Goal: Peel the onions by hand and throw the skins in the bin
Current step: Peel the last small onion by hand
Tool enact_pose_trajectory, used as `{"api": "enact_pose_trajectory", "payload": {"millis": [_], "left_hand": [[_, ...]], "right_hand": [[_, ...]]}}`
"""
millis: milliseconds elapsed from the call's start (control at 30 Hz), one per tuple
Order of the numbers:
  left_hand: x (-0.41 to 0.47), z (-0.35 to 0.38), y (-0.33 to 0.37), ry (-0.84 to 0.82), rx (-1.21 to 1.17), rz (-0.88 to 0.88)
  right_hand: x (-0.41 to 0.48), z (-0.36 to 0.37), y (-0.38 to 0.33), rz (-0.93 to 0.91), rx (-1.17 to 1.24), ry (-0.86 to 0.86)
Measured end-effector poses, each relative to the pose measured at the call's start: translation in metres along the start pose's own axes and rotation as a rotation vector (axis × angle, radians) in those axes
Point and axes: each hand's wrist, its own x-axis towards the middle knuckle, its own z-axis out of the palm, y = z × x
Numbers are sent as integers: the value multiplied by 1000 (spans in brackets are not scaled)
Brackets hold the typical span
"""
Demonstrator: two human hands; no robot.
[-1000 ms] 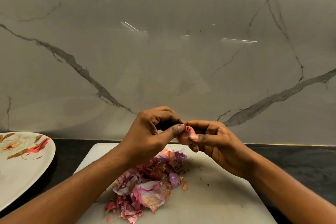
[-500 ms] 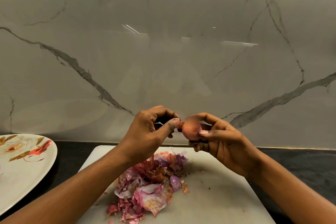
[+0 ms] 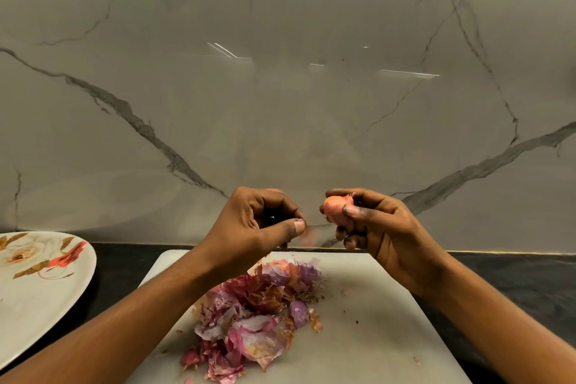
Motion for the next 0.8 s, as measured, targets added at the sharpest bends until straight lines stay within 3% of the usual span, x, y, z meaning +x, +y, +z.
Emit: {"api": "enact_pose_trajectory", "payload": {"millis": [167, 367, 567, 800], "left_hand": [[-1, -1, 3, -13, -53, -2], [-2, 2, 6, -49, -43, -24], [0, 10, 11, 40, -91, -149], [2, 9, 10, 49, -179, -311]], "right_hand": [[2, -6, -1, -22, 59, 80], [-1, 0, 1, -16, -56, 23], [-5, 2, 3, 29, -69, -126], [-6, 7, 1, -26, -163, -90]]}}
